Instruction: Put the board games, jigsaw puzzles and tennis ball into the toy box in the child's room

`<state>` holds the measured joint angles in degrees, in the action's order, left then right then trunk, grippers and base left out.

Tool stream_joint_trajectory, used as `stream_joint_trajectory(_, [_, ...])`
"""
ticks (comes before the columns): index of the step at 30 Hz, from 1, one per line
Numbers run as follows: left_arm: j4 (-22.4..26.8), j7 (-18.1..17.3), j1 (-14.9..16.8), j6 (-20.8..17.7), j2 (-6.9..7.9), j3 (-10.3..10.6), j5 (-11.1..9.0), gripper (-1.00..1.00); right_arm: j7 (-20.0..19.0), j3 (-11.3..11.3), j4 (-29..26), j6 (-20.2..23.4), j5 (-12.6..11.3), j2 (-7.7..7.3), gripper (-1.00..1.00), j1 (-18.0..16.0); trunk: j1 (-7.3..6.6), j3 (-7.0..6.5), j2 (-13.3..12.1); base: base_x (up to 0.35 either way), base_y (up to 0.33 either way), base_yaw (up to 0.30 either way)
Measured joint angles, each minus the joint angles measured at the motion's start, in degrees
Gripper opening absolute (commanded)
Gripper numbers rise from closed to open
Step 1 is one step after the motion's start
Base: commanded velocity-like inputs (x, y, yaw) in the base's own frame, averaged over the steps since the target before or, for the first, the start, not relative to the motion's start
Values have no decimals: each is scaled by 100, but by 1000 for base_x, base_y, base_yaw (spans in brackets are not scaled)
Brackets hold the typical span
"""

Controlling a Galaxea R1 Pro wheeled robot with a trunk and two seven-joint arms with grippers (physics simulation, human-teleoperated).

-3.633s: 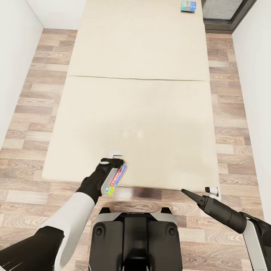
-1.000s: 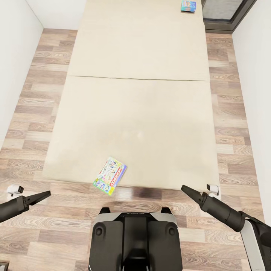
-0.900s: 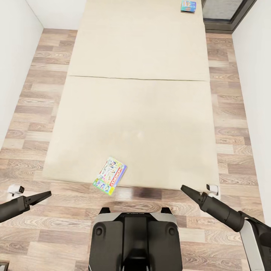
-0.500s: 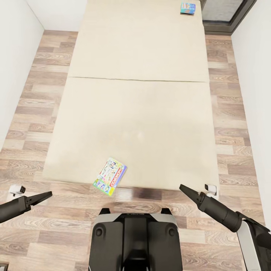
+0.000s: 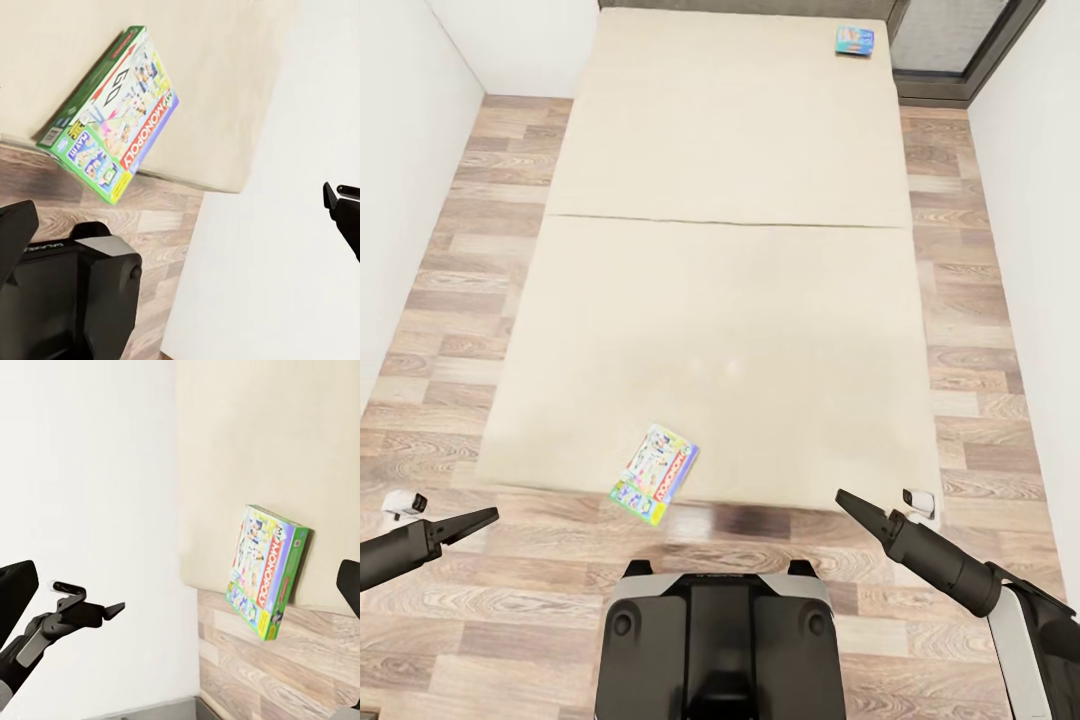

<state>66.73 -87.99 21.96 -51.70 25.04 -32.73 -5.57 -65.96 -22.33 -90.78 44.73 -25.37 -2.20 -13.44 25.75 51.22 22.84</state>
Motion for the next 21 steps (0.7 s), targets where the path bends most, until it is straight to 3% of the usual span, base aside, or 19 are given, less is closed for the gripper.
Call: stream_joint_trajectory(21, [15, -1, 0, 1, 0, -3, -1, 100, 21, 5, -1, -223, 0, 1, 100, -4, 0, -197, 0, 0, 8, 0])
